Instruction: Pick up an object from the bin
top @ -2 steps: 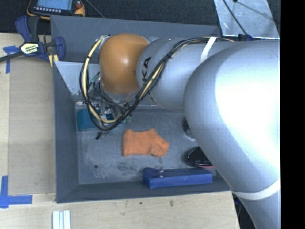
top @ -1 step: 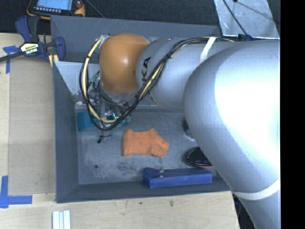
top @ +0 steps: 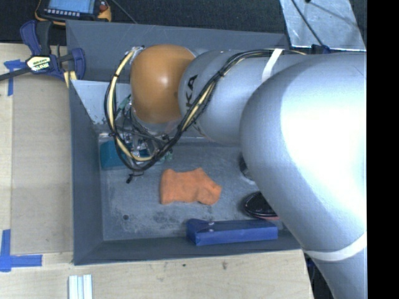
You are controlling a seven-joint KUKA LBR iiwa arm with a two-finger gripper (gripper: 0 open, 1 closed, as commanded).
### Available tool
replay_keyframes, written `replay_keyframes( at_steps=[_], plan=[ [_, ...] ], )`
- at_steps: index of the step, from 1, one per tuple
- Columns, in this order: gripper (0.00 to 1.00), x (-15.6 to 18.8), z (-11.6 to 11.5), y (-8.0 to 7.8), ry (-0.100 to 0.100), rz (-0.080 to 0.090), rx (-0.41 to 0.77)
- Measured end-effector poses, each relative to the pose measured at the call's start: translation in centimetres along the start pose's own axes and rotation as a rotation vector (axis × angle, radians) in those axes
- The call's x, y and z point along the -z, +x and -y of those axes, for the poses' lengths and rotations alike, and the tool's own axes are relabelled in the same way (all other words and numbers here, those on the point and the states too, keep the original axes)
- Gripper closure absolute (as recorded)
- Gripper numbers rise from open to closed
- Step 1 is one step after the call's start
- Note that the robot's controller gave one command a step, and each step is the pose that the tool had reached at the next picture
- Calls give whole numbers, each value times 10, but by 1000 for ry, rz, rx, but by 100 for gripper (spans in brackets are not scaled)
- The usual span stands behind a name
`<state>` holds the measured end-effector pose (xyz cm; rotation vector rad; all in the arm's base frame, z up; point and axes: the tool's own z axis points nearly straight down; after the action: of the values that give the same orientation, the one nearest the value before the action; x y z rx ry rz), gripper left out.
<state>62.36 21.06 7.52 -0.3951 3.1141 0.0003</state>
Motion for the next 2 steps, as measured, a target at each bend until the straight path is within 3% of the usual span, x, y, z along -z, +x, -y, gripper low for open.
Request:
replay_keyframes(
  at_steps=[1,2],
  plan=[
    [0,0,0,-2,-2,10,-1],
    [100,-1,0,0,0,0,0]
  ],
)
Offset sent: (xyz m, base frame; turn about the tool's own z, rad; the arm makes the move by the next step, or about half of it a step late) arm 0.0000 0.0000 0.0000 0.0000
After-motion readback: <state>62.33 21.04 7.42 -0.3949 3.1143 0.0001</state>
